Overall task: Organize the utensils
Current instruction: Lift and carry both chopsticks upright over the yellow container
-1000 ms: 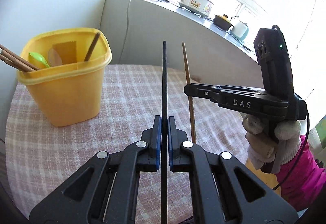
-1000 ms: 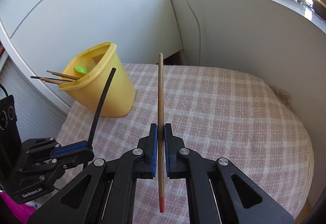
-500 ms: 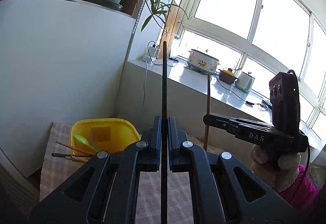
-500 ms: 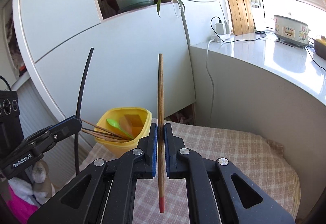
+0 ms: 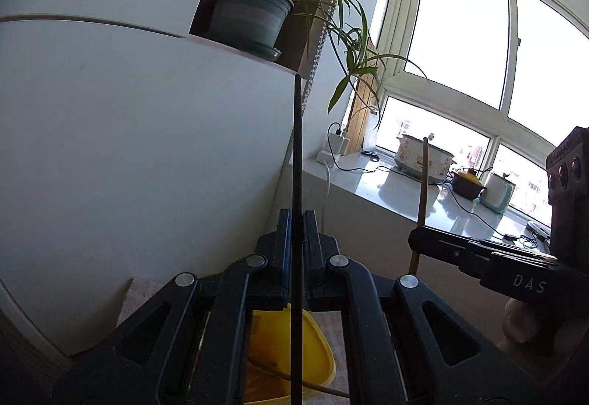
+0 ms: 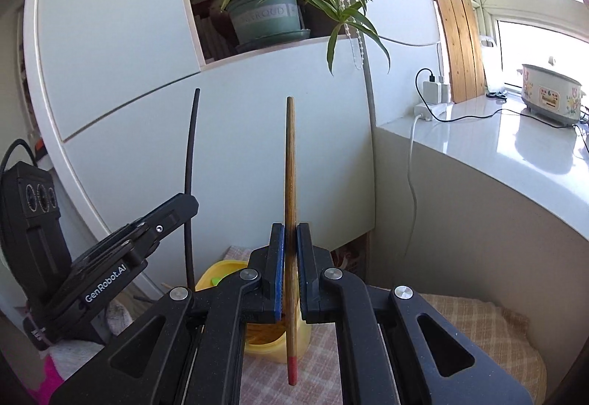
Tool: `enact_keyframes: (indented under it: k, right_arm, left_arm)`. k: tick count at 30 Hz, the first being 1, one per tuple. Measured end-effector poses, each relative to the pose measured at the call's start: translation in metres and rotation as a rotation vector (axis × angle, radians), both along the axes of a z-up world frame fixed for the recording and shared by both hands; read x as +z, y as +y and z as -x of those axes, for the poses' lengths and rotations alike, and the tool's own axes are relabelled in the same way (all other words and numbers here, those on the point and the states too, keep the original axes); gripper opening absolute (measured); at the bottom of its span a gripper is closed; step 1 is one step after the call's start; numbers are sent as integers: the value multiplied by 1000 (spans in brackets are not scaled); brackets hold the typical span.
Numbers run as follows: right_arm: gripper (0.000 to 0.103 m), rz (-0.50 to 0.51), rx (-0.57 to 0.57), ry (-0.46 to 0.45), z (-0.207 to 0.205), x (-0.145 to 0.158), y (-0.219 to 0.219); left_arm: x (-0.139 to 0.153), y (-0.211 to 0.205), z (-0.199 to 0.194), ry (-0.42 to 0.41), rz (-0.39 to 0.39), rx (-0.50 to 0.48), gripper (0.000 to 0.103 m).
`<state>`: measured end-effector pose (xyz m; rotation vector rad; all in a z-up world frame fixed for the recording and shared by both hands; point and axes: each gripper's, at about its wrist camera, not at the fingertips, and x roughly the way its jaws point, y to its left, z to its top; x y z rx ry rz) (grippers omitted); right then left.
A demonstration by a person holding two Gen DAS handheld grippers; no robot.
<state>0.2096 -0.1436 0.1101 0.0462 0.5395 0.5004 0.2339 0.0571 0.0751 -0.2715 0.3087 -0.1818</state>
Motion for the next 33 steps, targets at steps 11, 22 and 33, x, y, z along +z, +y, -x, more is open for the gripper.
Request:
enact_keyframes:
  k: [11,22,33]
  right_arm:
    - [5,-32,9,5,-39,-12,28]
    - [5,-76,22,24,-51,-15,35]
    - [5,-25,29,37,-49,-28,42]
  left_arm:
    - [-22,5,-21,27,-6,44,3]
    - [-24,7,-19,27,-6,42,3]
    - [-25,10,-4,27,-8,45,3]
